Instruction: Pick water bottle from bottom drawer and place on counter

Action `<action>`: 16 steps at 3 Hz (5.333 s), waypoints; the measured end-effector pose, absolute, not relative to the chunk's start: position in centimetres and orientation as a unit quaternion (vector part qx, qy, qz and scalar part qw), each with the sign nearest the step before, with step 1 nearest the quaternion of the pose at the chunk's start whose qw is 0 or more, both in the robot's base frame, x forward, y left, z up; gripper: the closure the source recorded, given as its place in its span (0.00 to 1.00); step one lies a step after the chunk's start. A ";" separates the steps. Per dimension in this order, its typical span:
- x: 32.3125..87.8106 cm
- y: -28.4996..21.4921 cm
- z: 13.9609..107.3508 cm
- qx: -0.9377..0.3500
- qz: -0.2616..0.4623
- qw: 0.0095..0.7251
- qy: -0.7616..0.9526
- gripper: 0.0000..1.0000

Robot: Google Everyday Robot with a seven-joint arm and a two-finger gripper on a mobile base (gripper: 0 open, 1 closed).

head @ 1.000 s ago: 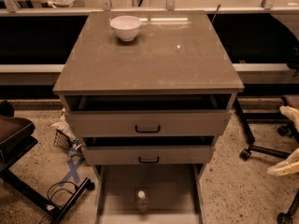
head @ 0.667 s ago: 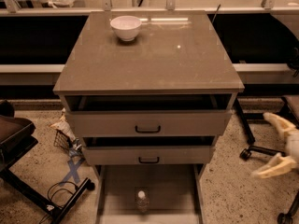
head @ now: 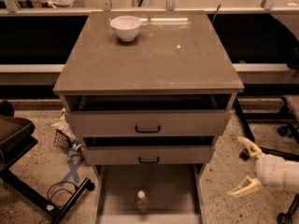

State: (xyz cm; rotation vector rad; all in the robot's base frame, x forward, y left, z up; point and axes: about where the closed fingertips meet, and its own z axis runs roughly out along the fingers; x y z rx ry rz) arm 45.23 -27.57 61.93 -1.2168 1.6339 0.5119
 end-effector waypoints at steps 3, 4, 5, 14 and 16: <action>42.8 -25.3 50.8 -0.508 0.239 0.506 0.655 0.00; 43.2 -22.7 46.9 -0.513 0.255 0.490 0.656 0.00; 44.3 -18.6 40.0 -0.518 0.283 0.474 0.654 0.00; 47.0 6.1 24.3 -0.537 0.432 0.470 0.552 1.00; 40.5 3.2 43.0 -0.492 0.474 0.510 0.523 1.00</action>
Offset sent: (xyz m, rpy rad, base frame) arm -0.0431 0.0350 -0.1776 0.0779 0.0081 0.0594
